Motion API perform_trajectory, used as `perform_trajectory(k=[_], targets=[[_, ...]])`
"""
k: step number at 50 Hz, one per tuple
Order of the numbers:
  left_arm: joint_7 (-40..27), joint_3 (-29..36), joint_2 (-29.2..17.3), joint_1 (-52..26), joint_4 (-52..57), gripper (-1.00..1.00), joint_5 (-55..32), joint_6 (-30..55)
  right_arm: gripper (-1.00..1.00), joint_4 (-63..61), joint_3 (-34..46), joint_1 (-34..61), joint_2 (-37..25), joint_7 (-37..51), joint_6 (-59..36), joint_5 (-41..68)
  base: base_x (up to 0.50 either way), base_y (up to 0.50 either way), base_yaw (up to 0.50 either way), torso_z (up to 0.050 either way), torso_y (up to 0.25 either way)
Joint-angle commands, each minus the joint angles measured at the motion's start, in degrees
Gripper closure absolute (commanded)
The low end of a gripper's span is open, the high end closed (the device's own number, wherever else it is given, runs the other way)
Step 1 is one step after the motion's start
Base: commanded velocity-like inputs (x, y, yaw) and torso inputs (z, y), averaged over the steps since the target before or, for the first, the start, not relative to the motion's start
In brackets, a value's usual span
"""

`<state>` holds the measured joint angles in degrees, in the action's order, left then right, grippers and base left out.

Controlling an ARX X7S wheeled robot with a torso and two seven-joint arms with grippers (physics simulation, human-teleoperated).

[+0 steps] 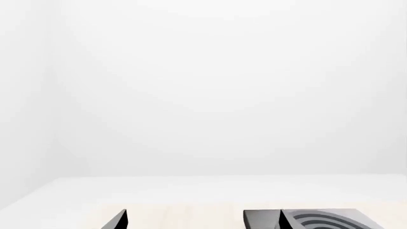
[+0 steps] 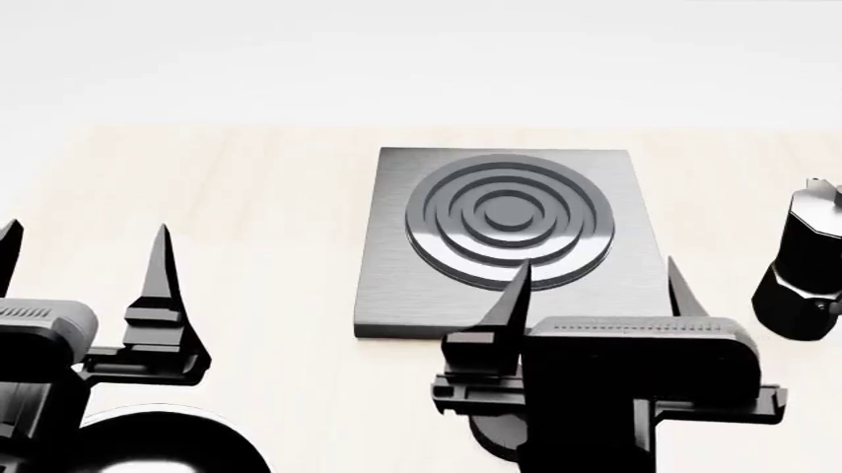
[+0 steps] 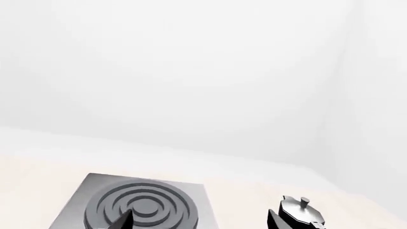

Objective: Turn on the stove.

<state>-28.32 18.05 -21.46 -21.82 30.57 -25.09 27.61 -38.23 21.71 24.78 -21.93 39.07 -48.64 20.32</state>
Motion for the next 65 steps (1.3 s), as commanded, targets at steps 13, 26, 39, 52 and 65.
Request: perform_trajectory(k=[13, 26, 39, 52, 65], targets=[[-0.4, 0.1, -0.3, 0.1, 0.4, -1.00, -0.4, 0.0, -1.00, -4.4, 1.1, 0.7, -0.6, 1.8, -0.6, -1.3, 0.00, 0.00, 0.00, 0.000, 0.000], [-0.6, 0.2, -0.5, -0.1, 0.6, -1.00, -0.5, 0.1, -1.00, -5.4, 1.7, 1.5, -0.5, 2.1, -1.5, -1.3, 0.00, 0.00, 0.00, 0.000, 0.000], [-0.9, 0.6, -0.6, -0.2, 1.3, -1.00, -0.6, 0.3, -1.00, -7.0, 2.6, 2.2, -0.7, 2.4, -2.6, -1.2, 0.00, 0.00, 0.00, 0.000, 0.000], [-1.2, 0.4, -0.9, -0.2, 2.0, -1.00, -0.9, 0.4, -1.00, -8.5, 3.0, 2.9, -0.7, 2.8, -3.6, -1.0, 0.00, 0.00, 0.00, 0.000, 0.000], [-1.5, 0.3, -1.1, -0.2, 2.7, -1.00, -1.3, 0.6, -1.00, -10.4, 3.4, 3.7, -0.6, 3.4, -5.3, -0.7, 0.00, 0.00, 0.00, 0.000, 0.000]])
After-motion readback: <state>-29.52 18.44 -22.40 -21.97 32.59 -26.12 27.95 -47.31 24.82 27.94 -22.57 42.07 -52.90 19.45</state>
